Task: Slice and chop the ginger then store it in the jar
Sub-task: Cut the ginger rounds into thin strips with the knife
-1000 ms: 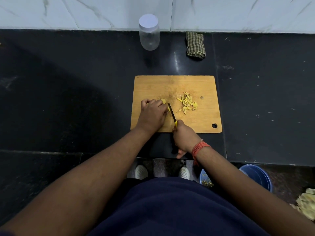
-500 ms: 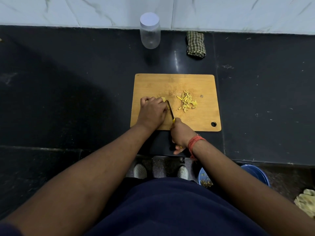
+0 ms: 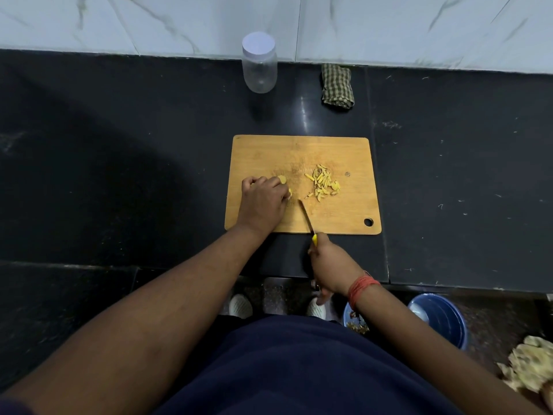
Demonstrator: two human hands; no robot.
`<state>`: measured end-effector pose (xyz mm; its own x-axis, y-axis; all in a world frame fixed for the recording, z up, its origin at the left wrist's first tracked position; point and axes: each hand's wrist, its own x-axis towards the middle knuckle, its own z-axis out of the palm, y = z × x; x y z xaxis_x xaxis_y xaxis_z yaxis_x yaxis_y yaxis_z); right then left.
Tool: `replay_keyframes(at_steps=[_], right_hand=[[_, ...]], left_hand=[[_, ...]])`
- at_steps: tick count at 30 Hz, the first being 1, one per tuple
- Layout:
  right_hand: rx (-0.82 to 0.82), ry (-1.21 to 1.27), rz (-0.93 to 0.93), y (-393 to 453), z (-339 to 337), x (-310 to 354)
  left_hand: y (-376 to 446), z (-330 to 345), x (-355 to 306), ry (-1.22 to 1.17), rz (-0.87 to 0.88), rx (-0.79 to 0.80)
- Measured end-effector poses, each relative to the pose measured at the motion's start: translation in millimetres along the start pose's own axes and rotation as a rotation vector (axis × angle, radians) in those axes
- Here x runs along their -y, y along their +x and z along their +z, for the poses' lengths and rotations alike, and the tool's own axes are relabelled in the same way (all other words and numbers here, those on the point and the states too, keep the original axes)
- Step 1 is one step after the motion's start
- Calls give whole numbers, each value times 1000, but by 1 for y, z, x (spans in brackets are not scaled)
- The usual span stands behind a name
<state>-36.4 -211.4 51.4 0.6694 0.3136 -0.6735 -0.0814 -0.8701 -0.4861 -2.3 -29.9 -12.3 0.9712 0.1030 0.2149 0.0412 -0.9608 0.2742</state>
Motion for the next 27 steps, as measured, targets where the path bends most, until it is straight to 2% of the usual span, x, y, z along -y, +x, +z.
replay_keyframes(at_steps=[2,6,27], right_hand=[[-71,95,-12,1,-8,2],[-31,285,50,13,-20,10],[84,206,47,22,-12,39]], left_hand=[[0,0,-1,-6,-10,12],[-1,0,-1,-18,-21,10],[-1,0,0,-104,-87,43]])
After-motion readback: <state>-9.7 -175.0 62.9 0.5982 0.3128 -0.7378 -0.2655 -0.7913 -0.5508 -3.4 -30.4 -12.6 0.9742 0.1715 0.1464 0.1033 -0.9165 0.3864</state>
